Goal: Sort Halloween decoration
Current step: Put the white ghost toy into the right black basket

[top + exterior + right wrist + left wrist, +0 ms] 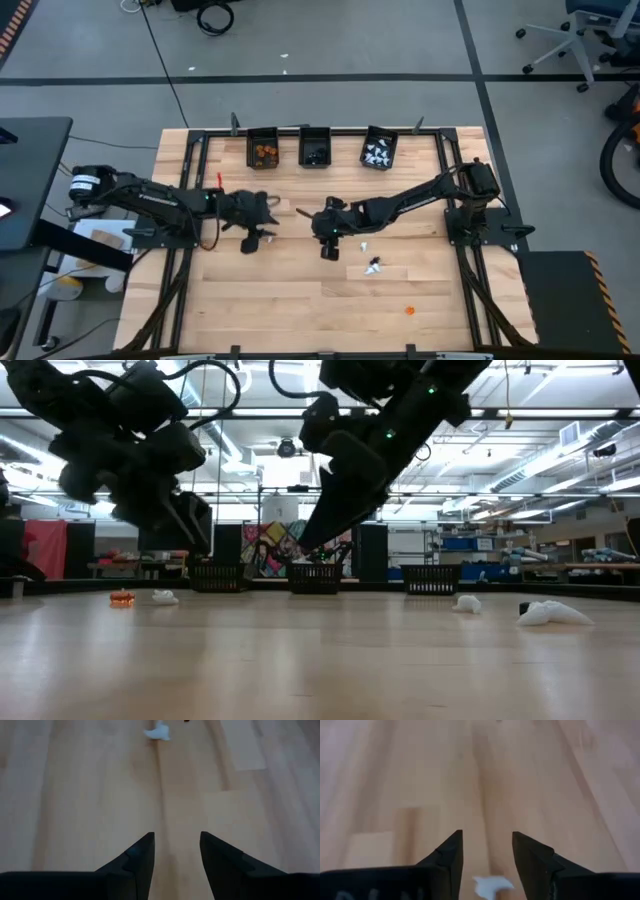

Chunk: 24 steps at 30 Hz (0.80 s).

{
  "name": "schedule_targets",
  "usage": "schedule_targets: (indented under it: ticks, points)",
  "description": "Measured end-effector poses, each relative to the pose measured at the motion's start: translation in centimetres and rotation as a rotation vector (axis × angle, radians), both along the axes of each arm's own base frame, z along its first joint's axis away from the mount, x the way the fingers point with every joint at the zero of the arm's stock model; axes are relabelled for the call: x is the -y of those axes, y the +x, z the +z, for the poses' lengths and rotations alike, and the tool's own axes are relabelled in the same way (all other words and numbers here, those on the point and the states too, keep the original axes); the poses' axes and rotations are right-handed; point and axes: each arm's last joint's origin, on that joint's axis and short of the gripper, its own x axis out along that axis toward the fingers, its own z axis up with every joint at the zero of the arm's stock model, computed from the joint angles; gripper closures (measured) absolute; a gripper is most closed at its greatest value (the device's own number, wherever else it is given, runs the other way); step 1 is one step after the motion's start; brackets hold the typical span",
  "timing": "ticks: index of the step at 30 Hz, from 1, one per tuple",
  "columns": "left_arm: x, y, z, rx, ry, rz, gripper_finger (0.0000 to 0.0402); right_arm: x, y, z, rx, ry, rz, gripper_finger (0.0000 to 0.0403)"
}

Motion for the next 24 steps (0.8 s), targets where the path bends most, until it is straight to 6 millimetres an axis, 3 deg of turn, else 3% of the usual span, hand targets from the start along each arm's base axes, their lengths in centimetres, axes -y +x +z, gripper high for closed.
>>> schedule_targets:
  ticks: [7,11,17,24]
  points:
    - [1.9,0.0,-0.9,-0.046,0.158,-0.065,0.02,-1.8,-0.4,-0.2,0.003,-0.023,-0.022,0.0241]
    - [2.0,0.2,-1.0,-0.042,0.153,-0.047,0.0183,-2.8,-0.5,-0.1,0.022,-0.047,-0.019,0.0241]
    - [1.9,0.1,-2.1,0.156,0.082,0.009,0.0188,-3.6,-0.5,0.1,0.051,-0.097,-0.02,0.0241]
    - [1.8,-1.5,-3.7,0.323,0.047,0.023,0.0191,-3.6,-0.5,0.0,0.043,-0.112,-0.006,0.0241]
